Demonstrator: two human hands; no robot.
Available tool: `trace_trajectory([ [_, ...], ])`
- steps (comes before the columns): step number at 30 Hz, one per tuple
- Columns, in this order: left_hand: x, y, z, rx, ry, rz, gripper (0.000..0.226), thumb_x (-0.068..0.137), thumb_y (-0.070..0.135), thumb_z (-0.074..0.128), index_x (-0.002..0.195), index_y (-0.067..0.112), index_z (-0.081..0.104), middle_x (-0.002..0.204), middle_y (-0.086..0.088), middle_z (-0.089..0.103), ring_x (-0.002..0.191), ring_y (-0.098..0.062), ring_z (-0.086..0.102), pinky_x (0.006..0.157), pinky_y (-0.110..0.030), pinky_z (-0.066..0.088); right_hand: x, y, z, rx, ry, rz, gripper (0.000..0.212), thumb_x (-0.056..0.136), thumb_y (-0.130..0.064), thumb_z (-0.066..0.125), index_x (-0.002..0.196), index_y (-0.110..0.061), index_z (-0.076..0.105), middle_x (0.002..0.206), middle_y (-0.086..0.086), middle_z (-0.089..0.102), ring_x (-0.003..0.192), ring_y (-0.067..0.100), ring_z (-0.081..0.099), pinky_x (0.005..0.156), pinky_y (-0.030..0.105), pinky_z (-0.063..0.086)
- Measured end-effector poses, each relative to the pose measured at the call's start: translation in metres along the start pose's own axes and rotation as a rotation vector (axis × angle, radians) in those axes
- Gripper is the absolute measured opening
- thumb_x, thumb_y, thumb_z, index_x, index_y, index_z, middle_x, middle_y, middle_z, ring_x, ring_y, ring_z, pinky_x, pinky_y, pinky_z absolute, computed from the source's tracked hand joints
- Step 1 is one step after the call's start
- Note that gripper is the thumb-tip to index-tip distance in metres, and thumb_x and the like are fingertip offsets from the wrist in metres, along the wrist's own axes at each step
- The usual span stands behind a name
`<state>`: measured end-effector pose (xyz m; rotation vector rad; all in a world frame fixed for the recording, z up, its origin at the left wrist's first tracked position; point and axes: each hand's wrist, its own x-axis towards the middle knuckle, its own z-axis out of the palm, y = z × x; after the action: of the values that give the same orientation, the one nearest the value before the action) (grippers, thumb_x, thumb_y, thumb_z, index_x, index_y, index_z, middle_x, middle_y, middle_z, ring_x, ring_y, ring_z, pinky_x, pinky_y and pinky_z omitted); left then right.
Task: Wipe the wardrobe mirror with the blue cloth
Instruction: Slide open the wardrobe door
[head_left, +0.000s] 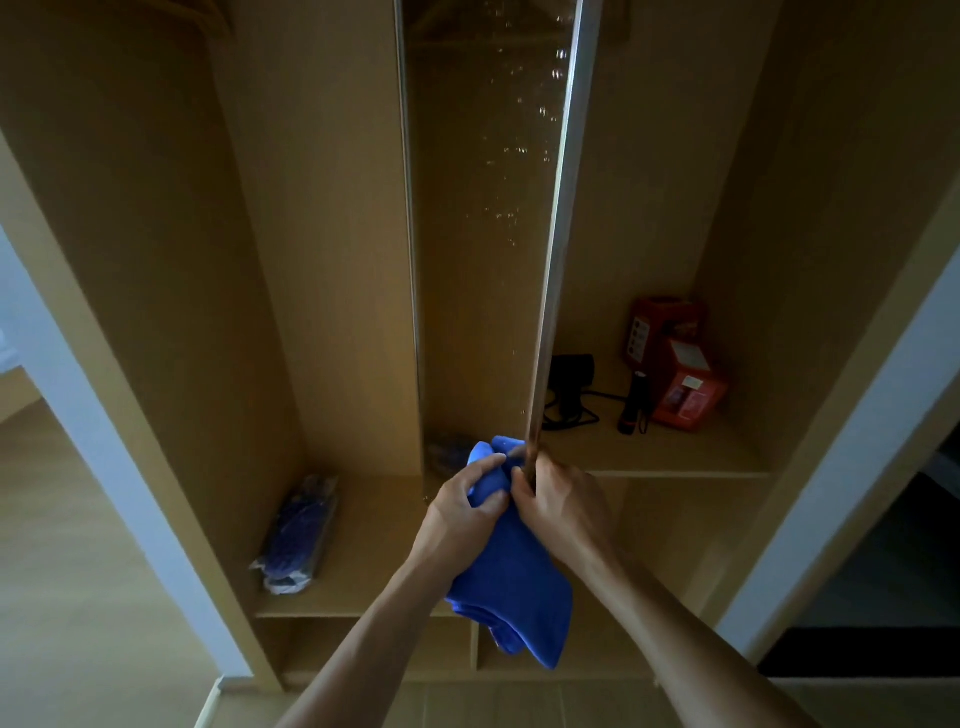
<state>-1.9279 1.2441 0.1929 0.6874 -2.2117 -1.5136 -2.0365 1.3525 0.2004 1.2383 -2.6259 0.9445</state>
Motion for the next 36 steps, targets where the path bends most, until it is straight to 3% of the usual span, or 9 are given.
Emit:
trace_trajectory([
  [5, -0.006, 0.009, 0.018, -0.032, 0.015, -0.034, 0.04, 0.101, 0.028, 0.056, 0.135, 0.05, 0.055, 0.111, 0.026, 0.051, 0.101, -0.004, 0.058, 0.076, -0.016, 0.047, -0.003, 0.017, -0.007, -0.049, 0.019, -0.016, 0.018, 0.104, -0.04, 0.043, 0.113, -0.032, 0.056, 0.068, -0.02, 0.047, 0.067, 0.003, 0.058, 0.052, 0.012, 0.028],
  [7, -0.009, 0.011, 0.024, -0.047, 0.023, -0.033, 0.04, 0.102, 0.027, 0.056, 0.136, 0.048, 0.056, 0.111, 0.026, 0.051, 0.1, -0.003, 0.059, 0.074, -0.014, 0.047, -0.004, 0.025, -0.01, -0.07, 0.028, -0.026, 0.02, 0.104, -0.041, 0.041, 0.114, -0.031, 0.056, 0.074, -0.016, 0.056, 0.077, 0.011, 0.066, 0.052, 0.012, 0.024],
  [9, -0.012, 0.013, 0.029, -0.075, 0.043, -0.037, 0.041, 0.101, 0.024, 0.057, 0.137, 0.046, 0.057, 0.113, 0.022, 0.054, 0.102, -0.003, 0.06, 0.083, -0.02, 0.053, -0.003, 0.033, -0.011, -0.077, 0.047, -0.048, 0.022, 0.104, -0.041, 0.041, 0.117, -0.03, 0.055, 0.088, -0.005, 0.07, 0.083, 0.018, 0.069, 0.053, 0.021, 0.028],
  [13, -0.016, 0.013, 0.035, -0.119, 0.105, -0.055, 0.043, 0.101, 0.021, 0.058, 0.137, 0.043, 0.058, 0.118, 0.012, 0.062, 0.104, -0.007, 0.065, 0.095, -0.034, 0.057, 0.003, 0.045, -0.013, -0.133, 0.035, 0.015, 0.03, 0.104, -0.043, 0.042, 0.112, -0.018, 0.057, 0.097, 0.009, 0.072, 0.087, 0.03, 0.069, 0.064, 0.032, 0.04],
  [18, -0.014, 0.021, 0.031, -0.118, 0.157, -0.03, 0.042, 0.102, 0.02, 0.058, 0.136, 0.045, 0.057, 0.108, 0.024, 0.059, 0.088, 0.014, 0.063, 0.067, -0.004, 0.049, 0.016, 0.056, -0.021, -0.121, -0.078, 0.088, 0.034, 0.105, -0.043, 0.041, 0.114, -0.014, 0.056, 0.104, 0.011, 0.071, 0.095, 0.031, 0.069, 0.075, 0.037, 0.051],
  [25, -0.005, 0.023, 0.022, -0.121, 0.209, -0.017, 0.044, 0.103, 0.018, 0.055, 0.14, 0.042, 0.055, 0.115, 0.018, 0.058, 0.089, 0.012, 0.061, 0.063, 0.001, 0.044, 0.022, 0.066, -0.024, -0.149, -0.034, 0.086, 0.035, 0.106, -0.042, 0.039, 0.109, -0.01, 0.054, 0.088, 0.003, 0.064, 0.073, 0.019, 0.061, 0.048, 0.022, 0.029],
  [29, 0.005, 0.02, 0.014, -0.1, 0.231, -0.006, 0.045, 0.102, 0.019, 0.055, 0.142, 0.041, 0.054, 0.128, 0.016, 0.056, 0.097, 0.01, 0.056, 0.069, -0.004, 0.045, 0.033, 0.077, -0.023, -0.043, -0.001, 0.108, 0.034, 0.107, -0.04, 0.04, 0.111, -0.01, 0.057, 0.094, 0.005, 0.068, 0.069, 0.011, 0.058, 0.051, 0.023, 0.033],
  [33, 0.015, 0.017, 0.007, -0.072, 0.24, 0.007, 0.047, 0.101, 0.016, 0.054, 0.142, 0.04, 0.054, 0.136, 0.008, 0.057, 0.109, -0.007, 0.057, 0.079, -0.012, 0.043, 0.044, 0.089, -0.024, -0.009, 0.019, 0.126, 0.031, 0.106, -0.04, 0.043, 0.102, -0.014, 0.061, 0.076, -0.01, 0.057, 0.063, 0.0, 0.054, 0.049, 0.019, 0.036],
  [36, 0.027, 0.016, -0.001, -0.051, 0.238, 0.016, 0.049, 0.101, 0.014, 0.054, 0.144, 0.039, 0.053, 0.142, 0.001, 0.057, 0.115, -0.012, 0.055, 0.091, -0.026, 0.043, 0.057, 0.096, -0.024, 0.015, -0.015, 0.166, 0.03, 0.106, -0.04, 0.044, 0.095, -0.016, 0.06, 0.078, -0.002, 0.064, 0.065, 0.01, 0.063, 0.049, 0.025, 0.042],
])
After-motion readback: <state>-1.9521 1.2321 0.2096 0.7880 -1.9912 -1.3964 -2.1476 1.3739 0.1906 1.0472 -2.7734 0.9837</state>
